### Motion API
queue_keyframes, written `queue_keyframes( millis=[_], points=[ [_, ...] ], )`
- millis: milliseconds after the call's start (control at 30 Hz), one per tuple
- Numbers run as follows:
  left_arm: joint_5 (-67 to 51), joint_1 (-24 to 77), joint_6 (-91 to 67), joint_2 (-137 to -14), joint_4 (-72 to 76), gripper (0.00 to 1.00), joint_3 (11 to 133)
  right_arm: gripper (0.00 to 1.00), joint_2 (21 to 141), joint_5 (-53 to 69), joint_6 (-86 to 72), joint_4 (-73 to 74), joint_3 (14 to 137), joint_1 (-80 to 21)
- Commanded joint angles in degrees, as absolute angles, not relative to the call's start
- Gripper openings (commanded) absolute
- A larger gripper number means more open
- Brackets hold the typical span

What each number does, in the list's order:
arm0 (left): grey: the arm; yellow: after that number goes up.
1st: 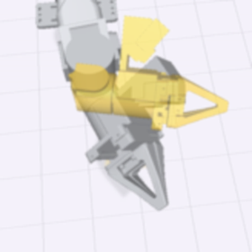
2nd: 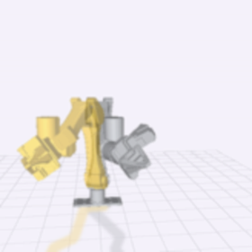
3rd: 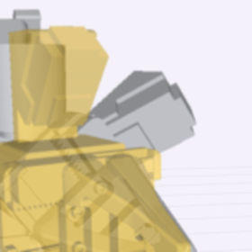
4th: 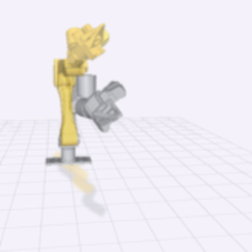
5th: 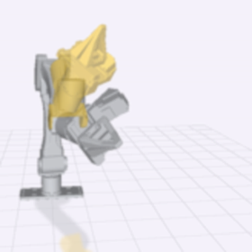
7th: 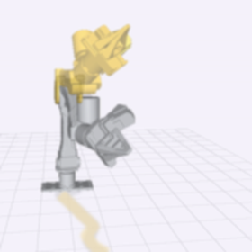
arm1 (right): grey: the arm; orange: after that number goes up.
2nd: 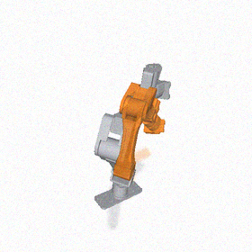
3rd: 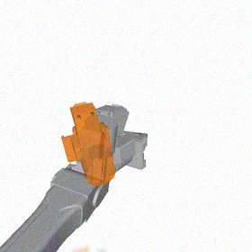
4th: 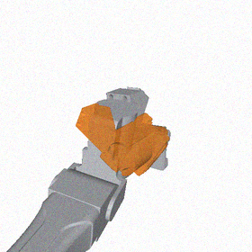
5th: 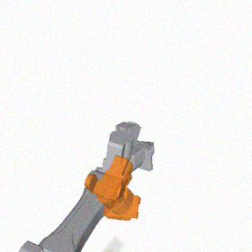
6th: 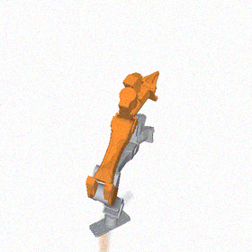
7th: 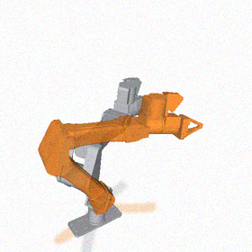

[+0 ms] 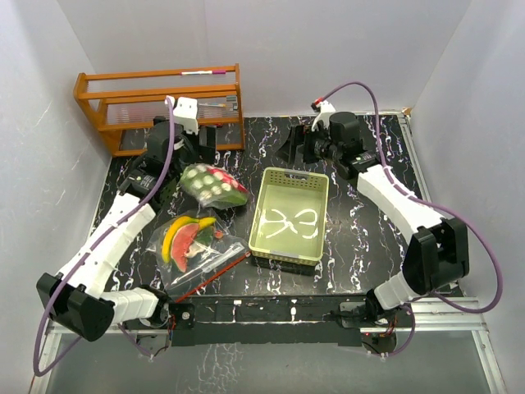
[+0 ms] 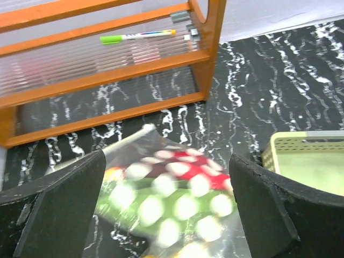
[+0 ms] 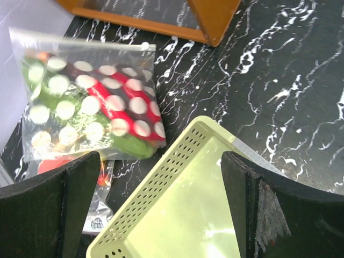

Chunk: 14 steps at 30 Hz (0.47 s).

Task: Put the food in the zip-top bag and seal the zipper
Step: Place the zipper food storage bag at the center of the board, then reset both arms

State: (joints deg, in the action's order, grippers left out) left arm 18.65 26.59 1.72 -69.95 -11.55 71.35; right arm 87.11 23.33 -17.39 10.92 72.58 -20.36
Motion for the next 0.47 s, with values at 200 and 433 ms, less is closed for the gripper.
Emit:
queue_keyframes(
  millis=[200, 433],
  points=[
    [-0.7, 18.2, -8.5, -69.0, -10.3, 0.97, 71.2, 0.98, 83.9, 9.7, -27.7, 10.9, 70.9, -20.3],
    [-3.2, 15.8, -9.4, -68.7, -10.0, 0.97, 70.0, 0.98, 83.9, 10.1, -27.2, 11.5, 70.1, -20.3]
  ],
)
